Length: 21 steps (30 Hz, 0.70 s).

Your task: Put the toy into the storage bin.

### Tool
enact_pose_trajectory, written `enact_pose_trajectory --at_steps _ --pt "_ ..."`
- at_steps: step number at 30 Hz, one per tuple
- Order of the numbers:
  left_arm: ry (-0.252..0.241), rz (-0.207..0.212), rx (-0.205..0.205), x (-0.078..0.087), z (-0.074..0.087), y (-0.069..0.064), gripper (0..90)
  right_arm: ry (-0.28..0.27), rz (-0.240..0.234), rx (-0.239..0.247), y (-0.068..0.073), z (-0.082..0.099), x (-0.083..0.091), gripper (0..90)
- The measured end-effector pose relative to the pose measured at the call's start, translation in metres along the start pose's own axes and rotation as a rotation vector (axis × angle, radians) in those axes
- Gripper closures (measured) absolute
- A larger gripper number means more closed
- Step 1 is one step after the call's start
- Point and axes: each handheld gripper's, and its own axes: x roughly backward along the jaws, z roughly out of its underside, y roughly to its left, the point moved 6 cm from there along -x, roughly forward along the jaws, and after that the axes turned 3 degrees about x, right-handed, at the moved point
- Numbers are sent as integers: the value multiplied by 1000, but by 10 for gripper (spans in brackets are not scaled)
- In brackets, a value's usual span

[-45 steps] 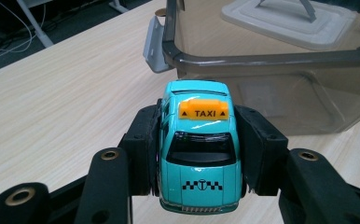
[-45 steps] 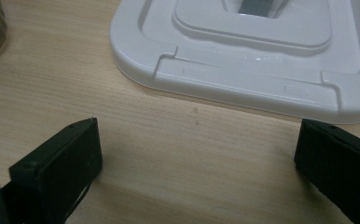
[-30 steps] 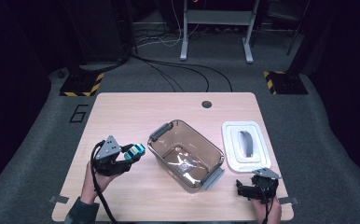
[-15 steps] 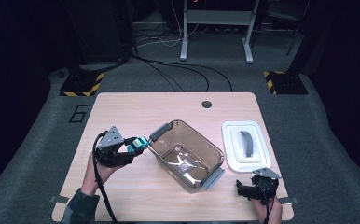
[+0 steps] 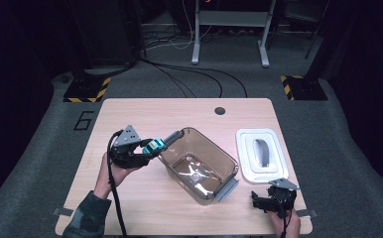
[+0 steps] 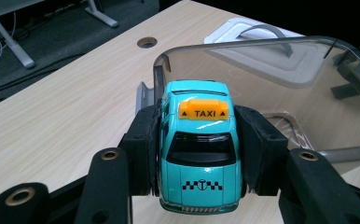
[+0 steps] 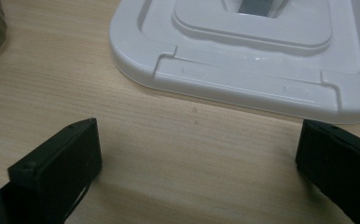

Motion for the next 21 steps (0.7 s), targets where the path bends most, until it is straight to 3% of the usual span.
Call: enact_pose_trajectory --at_steps 10,21 --pt "7 10 -18 -15 -15 -6 527 0 0 0 0 0 0 0" --pt "6 12 2 -30 -23 -7 526 0 0 0 0 0 0 0"
